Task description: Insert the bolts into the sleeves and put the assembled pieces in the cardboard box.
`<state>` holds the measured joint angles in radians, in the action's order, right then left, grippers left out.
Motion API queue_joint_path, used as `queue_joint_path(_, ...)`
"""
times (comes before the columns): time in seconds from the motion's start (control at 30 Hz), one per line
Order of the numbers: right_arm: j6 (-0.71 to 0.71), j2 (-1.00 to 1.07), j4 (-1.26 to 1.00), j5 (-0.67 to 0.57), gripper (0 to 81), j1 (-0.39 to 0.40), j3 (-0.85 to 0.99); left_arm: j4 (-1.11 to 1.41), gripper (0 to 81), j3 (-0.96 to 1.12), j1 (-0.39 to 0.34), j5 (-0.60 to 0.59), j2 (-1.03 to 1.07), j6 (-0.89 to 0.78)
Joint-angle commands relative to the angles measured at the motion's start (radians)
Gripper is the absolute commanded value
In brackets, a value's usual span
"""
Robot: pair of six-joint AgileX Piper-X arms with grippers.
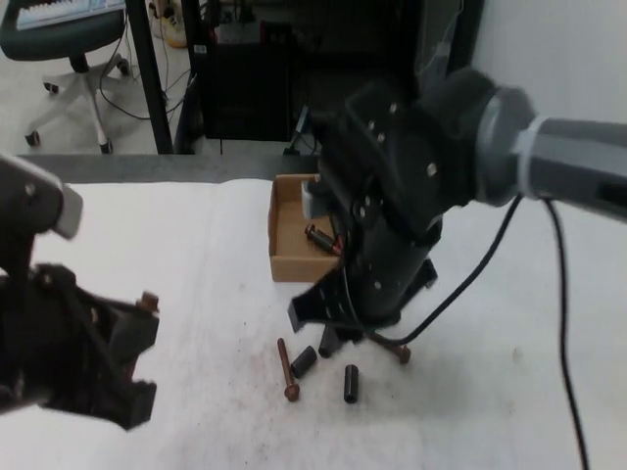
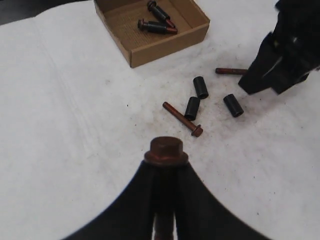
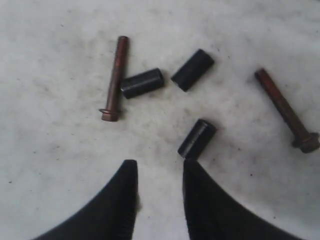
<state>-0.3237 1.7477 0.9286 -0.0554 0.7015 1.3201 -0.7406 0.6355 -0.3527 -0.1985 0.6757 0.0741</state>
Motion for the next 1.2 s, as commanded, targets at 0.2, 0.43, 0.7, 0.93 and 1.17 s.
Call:
queue_joint_path(0.2, -0.104, 0.096, 0.083, -0.048, 35.1, -0.018, 0.001, -0.005, 0.1, 0.065, 0.002, -0.006, -0.011, -0.007)
queue_joint_path(0.43, -0.157, 0.096, 0.081, -0.048, 35.7, -0.018, 0.003, -0.051, 0.1, 0.065, 0.002, -0.006, -0.011, 0.031)
queue_joint_path(0.7, -0.174, 0.097, 0.03, 0.02, 35.7, -0.032, 0.003, -0.056, 0.1, 0.065, 0.002, -0.006, -0.011, 0.037)
queue_joint_path(0.93, -0.182, 0.097, 0.012, 0.007, 35.6, -0.094, 0.003, -0.056, 0.1, 0.065, 0.002, -0.006, -0.011, 0.037)
queue_joint_path(1.17, -0.202, 0.097, -0.004, -0.018, 35.2, -0.106, 0.003, -0.056, 0.1, 0.065, 0.002, -0.006, -0.011, 0.037)
